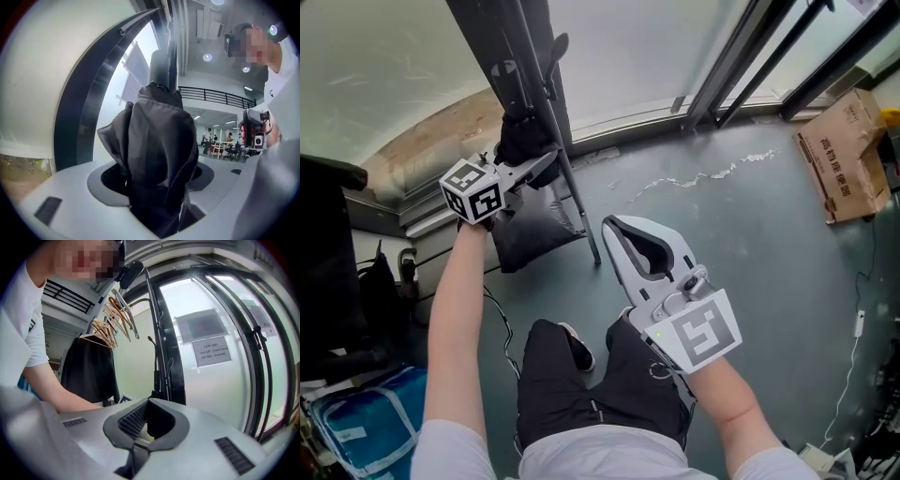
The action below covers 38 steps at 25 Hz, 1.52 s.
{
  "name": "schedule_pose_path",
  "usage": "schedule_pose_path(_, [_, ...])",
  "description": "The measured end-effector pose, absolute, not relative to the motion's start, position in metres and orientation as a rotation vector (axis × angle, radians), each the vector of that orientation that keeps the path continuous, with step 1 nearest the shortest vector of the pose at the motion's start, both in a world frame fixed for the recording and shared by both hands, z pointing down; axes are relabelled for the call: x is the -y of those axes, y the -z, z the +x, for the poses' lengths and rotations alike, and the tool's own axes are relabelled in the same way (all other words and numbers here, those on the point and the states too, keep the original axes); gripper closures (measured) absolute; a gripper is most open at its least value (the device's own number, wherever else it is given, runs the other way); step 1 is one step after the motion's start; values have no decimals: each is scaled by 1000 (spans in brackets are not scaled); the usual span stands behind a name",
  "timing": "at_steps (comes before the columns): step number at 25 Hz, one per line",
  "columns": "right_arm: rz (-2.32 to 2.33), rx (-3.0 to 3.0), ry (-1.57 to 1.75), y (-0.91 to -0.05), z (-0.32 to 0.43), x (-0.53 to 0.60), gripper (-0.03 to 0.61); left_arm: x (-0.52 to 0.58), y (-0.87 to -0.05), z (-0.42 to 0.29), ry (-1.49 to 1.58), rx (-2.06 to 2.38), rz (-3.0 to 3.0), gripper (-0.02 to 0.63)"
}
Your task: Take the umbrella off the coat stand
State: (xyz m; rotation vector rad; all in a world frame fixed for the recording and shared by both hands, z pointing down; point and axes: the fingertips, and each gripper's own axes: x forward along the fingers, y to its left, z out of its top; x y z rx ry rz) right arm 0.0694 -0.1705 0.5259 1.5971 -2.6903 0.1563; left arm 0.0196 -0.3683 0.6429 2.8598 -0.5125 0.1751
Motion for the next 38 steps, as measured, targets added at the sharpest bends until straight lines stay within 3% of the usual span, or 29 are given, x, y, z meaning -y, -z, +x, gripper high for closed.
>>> schedule_pose_path(7, [1591,2703,-178,-526,65,170,560,365,-640,4,-172,658,2880,350])
schedule_pose_path(16, [1587,2716,-142,-525,61,170,560,361,-628,4,-201,974,2964,353])
schedule_pose_path(38, [1587,2781,-86,-482,64,167,560,359,-560,7,-125,1016,2946,353])
